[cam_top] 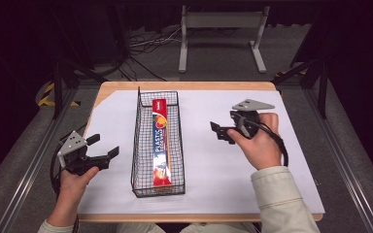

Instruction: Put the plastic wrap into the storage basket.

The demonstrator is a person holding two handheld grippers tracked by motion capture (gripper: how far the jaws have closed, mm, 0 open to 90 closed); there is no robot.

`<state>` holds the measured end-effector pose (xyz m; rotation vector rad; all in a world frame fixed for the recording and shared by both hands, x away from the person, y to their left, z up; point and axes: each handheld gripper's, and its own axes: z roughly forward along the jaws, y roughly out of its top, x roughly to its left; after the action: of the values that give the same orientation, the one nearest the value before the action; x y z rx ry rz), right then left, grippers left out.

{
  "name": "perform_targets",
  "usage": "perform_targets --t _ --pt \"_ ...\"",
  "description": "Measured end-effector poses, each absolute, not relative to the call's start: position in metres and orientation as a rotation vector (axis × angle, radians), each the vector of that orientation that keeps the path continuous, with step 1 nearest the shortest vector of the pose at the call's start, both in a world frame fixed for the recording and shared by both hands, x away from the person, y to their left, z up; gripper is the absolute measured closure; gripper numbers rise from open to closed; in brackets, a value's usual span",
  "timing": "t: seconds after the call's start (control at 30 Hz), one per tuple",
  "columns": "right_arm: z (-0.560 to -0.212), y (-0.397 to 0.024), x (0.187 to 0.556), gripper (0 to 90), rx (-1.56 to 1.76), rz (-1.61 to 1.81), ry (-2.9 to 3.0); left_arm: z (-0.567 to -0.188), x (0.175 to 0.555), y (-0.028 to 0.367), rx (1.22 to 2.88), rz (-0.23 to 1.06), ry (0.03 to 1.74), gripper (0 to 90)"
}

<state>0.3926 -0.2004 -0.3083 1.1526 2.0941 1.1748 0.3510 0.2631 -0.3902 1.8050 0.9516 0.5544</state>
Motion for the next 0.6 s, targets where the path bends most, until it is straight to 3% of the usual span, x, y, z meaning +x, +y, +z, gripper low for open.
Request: perform_targets --t 0.6 --pt "-0.379 -0.309 0.377 19.0 1.022 1.248 2.163 -0.404 0.352 0.262 1.849 0.547 0.898 13.1"
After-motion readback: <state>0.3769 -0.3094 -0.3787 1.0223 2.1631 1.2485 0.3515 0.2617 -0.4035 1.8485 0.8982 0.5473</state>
